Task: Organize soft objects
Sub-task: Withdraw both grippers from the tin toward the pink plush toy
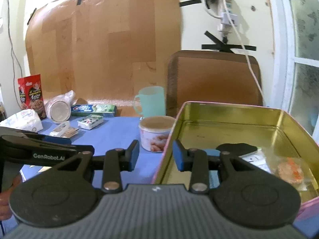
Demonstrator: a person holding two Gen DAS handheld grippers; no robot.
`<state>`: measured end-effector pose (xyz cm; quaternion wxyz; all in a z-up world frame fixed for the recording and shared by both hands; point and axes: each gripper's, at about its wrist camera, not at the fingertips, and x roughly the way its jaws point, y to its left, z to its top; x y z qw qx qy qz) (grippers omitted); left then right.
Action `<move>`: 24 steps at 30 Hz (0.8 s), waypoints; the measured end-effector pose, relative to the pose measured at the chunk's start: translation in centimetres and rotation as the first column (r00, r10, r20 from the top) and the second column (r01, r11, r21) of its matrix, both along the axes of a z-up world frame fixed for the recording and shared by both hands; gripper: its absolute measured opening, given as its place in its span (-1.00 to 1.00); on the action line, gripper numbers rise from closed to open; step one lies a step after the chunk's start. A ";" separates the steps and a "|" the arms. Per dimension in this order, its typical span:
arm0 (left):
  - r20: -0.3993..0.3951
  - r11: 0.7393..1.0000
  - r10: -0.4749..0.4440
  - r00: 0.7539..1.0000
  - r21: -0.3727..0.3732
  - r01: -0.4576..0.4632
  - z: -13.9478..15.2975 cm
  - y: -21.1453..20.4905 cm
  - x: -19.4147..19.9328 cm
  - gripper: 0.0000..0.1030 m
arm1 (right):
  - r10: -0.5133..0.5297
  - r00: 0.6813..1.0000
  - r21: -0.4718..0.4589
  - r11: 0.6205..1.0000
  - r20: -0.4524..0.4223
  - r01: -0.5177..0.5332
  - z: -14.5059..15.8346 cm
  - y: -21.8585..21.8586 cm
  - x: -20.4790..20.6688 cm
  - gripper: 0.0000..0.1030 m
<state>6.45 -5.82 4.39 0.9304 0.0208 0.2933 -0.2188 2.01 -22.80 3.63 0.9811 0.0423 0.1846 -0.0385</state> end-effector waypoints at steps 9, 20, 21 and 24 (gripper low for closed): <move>-0.005 0.997 0.074 0.997 0.019 -0.074 -1.7 3.6 0.7 0.31 | 0.069 0.997 -0.018 0.997 -0.038 -0.069 -0.4 2.0 1.5 -0.23; 0.034 0.927 0.355 0.934 -0.146 -0.346 -2.7 16.0 -2.0 0.66 | 0.288 0.948 0.032 0.958 -0.132 -0.287 -1.4 7.6 5.0 -0.23; 0.036 0.889 0.434 0.900 -0.178 -0.421 -2.5 17.7 -2.1 0.68 | 0.320 0.937 0.045 0.947 -0.142 -0.317 -1.6 8.4 5.5 -0.23; 0.045 0.780 0.602 0.797 -0.246 -0.575 -2.5 21.3 -2.3 0.69 | 0.426 0.889 0.093 0.905 -0.168 -0.416 -1.7 11.2 7.6 -0.23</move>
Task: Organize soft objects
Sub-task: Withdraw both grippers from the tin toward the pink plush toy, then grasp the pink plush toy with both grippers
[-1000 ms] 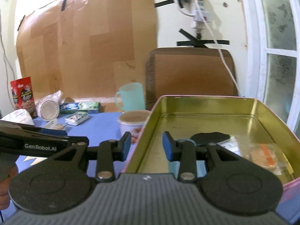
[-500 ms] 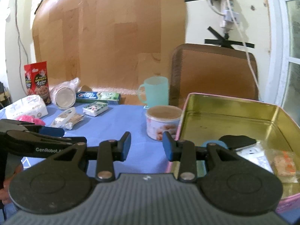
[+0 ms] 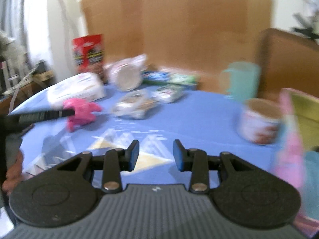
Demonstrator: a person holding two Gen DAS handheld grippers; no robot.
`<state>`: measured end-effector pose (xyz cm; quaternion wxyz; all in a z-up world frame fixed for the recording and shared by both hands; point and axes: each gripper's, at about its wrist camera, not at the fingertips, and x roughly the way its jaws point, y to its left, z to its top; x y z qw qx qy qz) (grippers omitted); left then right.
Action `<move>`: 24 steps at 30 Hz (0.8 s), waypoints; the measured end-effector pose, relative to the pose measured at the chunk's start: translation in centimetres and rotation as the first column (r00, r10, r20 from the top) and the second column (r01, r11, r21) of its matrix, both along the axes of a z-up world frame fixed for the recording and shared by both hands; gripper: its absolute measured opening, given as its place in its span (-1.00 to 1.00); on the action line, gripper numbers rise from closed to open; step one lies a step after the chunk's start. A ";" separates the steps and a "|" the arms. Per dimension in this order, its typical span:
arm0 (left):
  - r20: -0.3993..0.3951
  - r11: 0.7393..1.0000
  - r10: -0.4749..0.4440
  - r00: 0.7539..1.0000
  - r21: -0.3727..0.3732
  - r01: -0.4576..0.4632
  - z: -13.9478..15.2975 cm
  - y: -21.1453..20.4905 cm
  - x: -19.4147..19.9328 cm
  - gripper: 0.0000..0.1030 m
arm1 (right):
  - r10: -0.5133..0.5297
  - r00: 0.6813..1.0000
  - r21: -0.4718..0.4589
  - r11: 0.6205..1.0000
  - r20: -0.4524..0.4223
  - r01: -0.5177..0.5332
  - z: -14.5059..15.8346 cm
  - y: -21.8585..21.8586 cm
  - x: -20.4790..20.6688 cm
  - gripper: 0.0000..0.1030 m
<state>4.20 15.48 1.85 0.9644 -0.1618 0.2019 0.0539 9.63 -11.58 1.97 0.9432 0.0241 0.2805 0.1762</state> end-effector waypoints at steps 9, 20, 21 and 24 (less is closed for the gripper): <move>0.055 0.984 0.130 0.990 -0.129 -0.122 -0.6 2.3 -1.4 0.92 | 0.225 0.972 0.020 0.974 -0.066 -0.224 -1.0 10.3 7.1 0.28; 0.059 0.994 0.092 0.994 -0.065 -0.088 -0.6 1.6 -0.6 0.94 | 0.201 0.975 0.056 0.979 -0.093 -0.197 -1.8 10.2 7.0 -0.89; 0.058 0.994 0.089 0.994 -0.067 -0.085 -0.6 1.6 -0.6 0.94 | 0.197 0.977 0.039 0.980 -0.080 -0.194 -1.8 9.7 6.3 -0.89; 0.054 0.994 0.085 0.995 -0.079 -0.080 -0.6 1.8 -0.4 0.94 | 0.195 0.978 0.009 0.981 -0.070 -0.195 -2.0 8.5 5.2 -0.89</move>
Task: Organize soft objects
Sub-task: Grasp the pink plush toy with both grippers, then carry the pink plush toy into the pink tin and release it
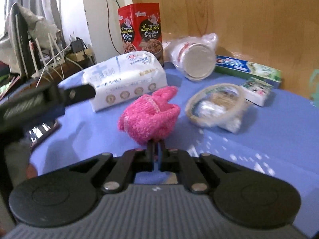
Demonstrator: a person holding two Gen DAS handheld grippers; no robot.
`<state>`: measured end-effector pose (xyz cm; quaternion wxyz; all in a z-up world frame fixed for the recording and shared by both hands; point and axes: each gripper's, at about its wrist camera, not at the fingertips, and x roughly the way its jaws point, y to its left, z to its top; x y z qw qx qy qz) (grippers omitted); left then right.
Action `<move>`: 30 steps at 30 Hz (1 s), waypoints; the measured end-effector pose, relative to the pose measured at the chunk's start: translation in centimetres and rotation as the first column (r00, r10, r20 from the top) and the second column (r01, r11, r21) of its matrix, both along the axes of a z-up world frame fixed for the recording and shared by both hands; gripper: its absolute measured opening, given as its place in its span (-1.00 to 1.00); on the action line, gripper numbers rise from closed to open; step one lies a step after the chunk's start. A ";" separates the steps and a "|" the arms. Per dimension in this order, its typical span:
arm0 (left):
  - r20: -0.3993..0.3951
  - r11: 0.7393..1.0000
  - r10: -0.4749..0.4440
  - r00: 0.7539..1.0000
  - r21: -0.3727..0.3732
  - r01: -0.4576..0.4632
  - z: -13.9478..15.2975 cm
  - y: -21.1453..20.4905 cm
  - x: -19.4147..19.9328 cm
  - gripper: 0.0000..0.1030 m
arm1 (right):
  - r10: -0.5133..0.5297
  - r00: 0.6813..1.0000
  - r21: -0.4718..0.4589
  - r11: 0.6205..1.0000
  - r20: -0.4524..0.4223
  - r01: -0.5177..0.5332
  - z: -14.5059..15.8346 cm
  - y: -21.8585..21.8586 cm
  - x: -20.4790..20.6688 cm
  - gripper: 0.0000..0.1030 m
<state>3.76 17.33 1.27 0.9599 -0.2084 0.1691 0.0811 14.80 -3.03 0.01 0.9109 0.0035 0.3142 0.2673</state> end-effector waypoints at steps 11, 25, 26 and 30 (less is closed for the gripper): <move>-0.036 0.990 -0.131 0.991 0.042 0.133 0.1 -1.5 0.6 0.94 | -0.054 0.994 -0.143 0.987 0.096 0.068 -0.2 -6.0 -8.6 -0.89; -0.169 0.755 -0.650 0.741 -0.031 0.655 0.3 -13.5 -0.9 0.48 | -0.079 0.993 -0.085 0.993 0.086 0.086 -1.3 -7.8 -9.6 -0.19; -0.184 0.741 -0.666 0.723 -0.056 0.669 0.0 -13.8 -0.7 0.32 | -0.064 0.995 -0.076 0.995 0.083 0.070 -1.6 -7.7 -9.5 -0.22; -0.189 0.708 -0.699 0.689 -0.050 0.705 0.4 -15.8 -1.0 0.19 | -0.057 0.992 -0.070 0.995 0.109 0.065 -1.5 -8.2 -10.1 -0.75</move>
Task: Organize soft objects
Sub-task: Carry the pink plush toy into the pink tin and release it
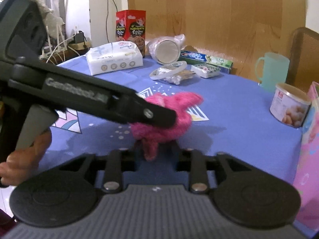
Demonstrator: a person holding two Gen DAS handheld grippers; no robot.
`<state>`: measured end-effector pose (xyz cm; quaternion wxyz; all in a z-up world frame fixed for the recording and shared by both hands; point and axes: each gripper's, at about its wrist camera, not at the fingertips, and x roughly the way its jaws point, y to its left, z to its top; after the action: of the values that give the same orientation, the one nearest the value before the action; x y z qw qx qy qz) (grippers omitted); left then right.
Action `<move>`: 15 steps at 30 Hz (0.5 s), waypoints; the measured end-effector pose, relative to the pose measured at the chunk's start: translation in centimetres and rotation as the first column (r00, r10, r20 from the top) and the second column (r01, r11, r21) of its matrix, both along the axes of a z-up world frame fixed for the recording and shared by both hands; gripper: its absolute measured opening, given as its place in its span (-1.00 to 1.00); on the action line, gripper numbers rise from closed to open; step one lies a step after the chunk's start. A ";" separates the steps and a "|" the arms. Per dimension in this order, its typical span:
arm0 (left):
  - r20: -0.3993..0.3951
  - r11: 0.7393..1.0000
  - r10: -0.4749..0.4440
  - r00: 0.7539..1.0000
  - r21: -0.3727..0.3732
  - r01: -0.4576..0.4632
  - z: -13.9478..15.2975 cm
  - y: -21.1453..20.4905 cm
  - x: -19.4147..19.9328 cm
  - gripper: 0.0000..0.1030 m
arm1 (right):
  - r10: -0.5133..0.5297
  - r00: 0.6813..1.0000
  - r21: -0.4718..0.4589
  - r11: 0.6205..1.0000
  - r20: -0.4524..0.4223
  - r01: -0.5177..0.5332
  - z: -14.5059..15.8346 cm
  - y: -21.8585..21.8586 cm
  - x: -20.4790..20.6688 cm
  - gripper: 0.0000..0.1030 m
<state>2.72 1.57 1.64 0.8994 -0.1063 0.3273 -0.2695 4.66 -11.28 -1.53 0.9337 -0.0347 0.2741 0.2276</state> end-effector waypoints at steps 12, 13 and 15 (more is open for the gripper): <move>0.194 0.950 -0.314 0.929 0.070 0.306 6.4 -15.5 0.6 0.34 | -0.371 0.908 0.078 0.929 0.195 0.363 3.9 -11.6 -5.0 -0.77; 0.201 0.945 -0.325 0.924 0.083 0.315 6.5 -17.0 0.9 0.53 | -0.408 0.891 0.082 0.913 0.198 0.400 4.1 -12.6 -5.0 -0.74; 0.208 0.945 -0.322 0.924 0.124 0.302 6.3 -19.9 1.8 0.86 | -0.495 0.849 0.095 0.869 0.184 0.486 4.3 -14.8 -4.1 -0.69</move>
<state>4.56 -18.38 7.95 0.8801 0.0188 0.2477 -0.4047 0.52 -26.12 2.76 0.9843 0.0342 0.1723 -0.0170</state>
